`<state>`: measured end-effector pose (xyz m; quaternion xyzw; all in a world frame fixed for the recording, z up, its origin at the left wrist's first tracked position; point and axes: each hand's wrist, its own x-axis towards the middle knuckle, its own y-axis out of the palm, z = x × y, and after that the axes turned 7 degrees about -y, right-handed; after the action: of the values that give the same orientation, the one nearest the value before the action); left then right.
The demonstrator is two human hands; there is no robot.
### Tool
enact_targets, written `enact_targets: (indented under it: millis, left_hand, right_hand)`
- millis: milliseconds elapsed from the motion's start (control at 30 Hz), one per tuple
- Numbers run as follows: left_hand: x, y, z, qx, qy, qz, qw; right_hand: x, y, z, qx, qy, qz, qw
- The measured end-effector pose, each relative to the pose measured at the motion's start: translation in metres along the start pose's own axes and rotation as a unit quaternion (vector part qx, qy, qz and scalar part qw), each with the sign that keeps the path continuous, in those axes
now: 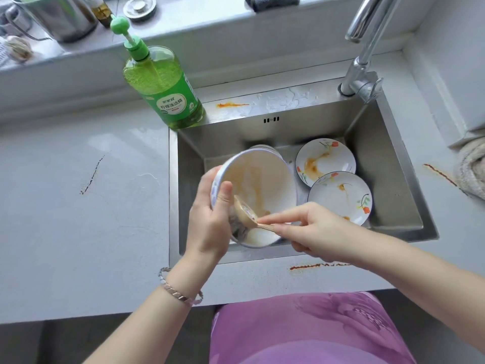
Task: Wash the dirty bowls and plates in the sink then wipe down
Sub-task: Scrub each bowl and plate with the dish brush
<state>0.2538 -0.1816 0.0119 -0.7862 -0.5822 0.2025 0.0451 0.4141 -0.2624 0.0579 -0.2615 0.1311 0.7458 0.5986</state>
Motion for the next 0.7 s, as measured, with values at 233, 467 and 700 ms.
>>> enact_targets:
  millis: [233,467,700]
  left_hand:
    - [-0.001,-0.002,-0.004,0.026,-0.012,0.017,0.999]
    - [0.003,-0.012,-0.007,0.027,-0.006,-0.007,1.0]
    - [0.002,-0.014,-0.01,0.064,-0.042,-0.012,0.997]
  right_hand:
    - [0.002,-0.009,0.004,-0.052,-0.004,0.005,0.999]
    - [-0.001,-0.006,-0.004,-0.065,-0.002,-0.011,0.998]
    - [0.0,-0.005,-0.004,-0.179,-0.026,-0.013,0.983]
